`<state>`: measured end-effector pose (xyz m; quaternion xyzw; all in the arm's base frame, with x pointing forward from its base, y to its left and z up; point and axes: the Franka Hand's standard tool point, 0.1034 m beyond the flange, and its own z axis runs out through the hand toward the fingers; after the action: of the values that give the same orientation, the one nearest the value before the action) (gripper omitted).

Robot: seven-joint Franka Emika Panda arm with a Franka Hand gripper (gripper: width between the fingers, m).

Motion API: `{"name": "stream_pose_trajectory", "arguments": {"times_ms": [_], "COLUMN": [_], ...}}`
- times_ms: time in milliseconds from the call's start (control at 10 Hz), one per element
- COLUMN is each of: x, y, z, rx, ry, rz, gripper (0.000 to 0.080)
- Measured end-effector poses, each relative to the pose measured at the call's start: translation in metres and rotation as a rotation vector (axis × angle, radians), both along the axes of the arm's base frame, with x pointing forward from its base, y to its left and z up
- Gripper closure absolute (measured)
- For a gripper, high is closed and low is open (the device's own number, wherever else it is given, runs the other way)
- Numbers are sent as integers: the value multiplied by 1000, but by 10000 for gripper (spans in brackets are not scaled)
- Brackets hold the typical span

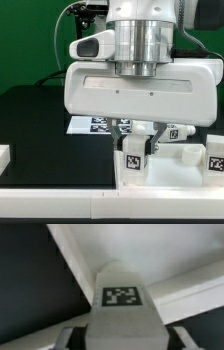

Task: Assemble square table

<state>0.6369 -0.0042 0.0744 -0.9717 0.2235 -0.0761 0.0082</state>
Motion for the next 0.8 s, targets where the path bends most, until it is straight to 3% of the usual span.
{"name": "stream_pose_trajectory", "arguments": {"times_ms": [500,800], "x": [0,-1], "y": [0,2], "z": [-1,-1], "rx": [80,174], "ry": [20,28], "rz": [-665,-1164], "gripper": [515,515]}}
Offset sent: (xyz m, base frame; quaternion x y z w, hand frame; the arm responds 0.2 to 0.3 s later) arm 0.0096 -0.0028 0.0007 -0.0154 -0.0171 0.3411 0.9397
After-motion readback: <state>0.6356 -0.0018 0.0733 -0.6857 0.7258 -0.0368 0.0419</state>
